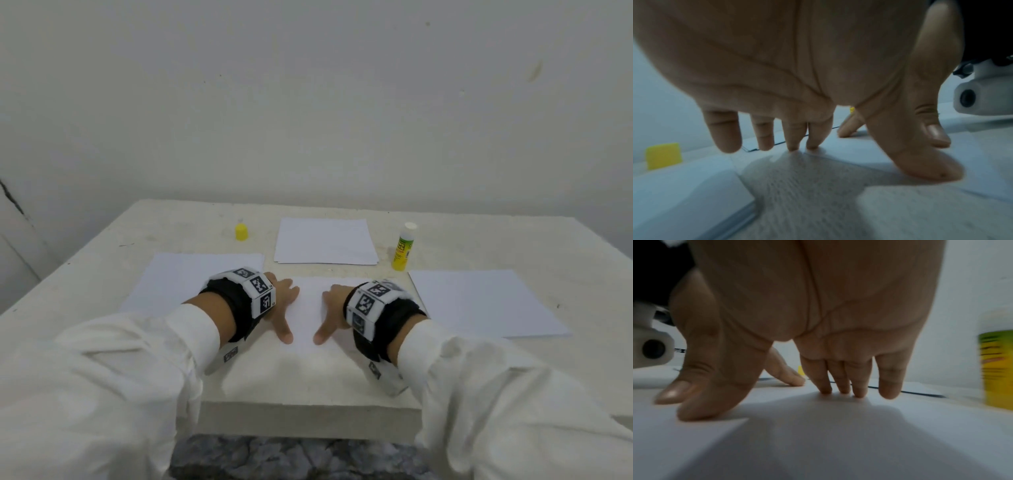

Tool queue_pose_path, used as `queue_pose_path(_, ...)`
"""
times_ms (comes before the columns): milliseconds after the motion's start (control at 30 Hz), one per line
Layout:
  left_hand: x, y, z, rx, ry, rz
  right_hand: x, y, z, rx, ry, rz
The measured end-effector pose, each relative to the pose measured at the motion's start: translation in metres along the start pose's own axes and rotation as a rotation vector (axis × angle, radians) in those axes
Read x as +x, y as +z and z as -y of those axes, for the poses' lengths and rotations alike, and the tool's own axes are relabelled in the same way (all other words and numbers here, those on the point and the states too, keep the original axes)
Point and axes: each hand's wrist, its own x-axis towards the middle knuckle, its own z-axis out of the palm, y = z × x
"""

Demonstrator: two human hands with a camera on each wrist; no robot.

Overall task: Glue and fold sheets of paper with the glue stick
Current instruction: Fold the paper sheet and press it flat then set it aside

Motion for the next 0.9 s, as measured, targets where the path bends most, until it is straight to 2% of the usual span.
queue_pose_path(133, 0.011, 0.005, 0.004, -0.033, 0.032, -0.049, 0.025, -0.01, 0.026, -0.059, -0.118, -0.058)
queue_pose_path(200, 0.014, 0.005, 0.003, -0.026, 0.022, -0.053, 0.025, -0.012, 0.024, -0.094, -0.126, -0.08)
queue_pose_path(367, 0.014, 0.003, 0.001, 0.006, 0.015, -0.062, -0.004, -0.01, -0.033, -0.064, -0.077, 0.031)
queue_pose_path(533, 0.01, -0.003, 0.001, 0.003, 0.011, -0.02, -0.026, -0.006, -0.095, -0.061, 0.01, 0.057)
queue_pose_path(633, 0.013, -0.01, -0.005, -0.05, -0.029, 0.027, -0.028, -0.003, -0.108, -0.071, 0.016, 0.068)
queue_pose_path(700, 0.014, -0.021, -0.02, -0.053, -0.038, 0.034, -0.024, -0.003, -0.107, -0.1, 0.02, 0.066)
queue_pose_path(900, 0.027, -0.052, -0.103, -0.093, 0.083, -0.056, 0.005, 0.009, -0.108, -0.199, 0.052, 0.029)
